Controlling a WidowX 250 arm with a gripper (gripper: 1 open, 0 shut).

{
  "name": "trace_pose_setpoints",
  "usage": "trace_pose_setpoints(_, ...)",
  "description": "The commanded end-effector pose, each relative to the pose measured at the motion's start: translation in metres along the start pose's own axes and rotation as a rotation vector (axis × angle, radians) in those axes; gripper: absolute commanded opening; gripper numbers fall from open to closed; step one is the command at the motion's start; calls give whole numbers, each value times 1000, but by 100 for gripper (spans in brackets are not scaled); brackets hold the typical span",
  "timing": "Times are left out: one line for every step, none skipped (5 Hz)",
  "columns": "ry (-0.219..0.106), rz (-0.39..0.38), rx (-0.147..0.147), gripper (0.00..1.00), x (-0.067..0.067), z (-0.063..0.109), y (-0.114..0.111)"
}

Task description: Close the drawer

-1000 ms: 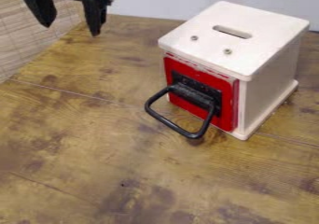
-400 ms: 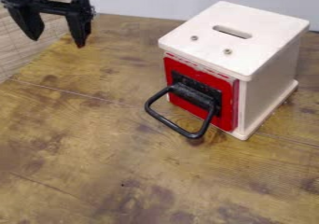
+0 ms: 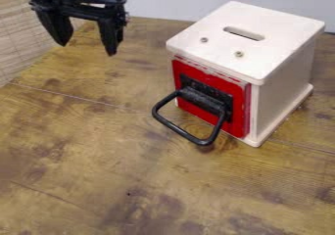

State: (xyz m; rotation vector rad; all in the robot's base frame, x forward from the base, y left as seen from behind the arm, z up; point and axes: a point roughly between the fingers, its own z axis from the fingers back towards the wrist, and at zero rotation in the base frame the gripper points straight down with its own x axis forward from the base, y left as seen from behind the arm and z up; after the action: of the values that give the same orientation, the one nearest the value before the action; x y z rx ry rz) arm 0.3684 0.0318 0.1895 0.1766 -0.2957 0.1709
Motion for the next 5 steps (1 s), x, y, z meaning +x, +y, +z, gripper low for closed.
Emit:
trace_pose_setpoints(-67,61,15,100,9,17,30)
trace_pose_setpoints(-72,92,22,100,12,14,43)
trace_pose_setpoints(-79,62,17,100,14,19,25)
trace_pose_setpoints(-75,18,2,100,14,23,8)
trace_pose_setpoints(-76,-26,-10,100,11,24,-9)
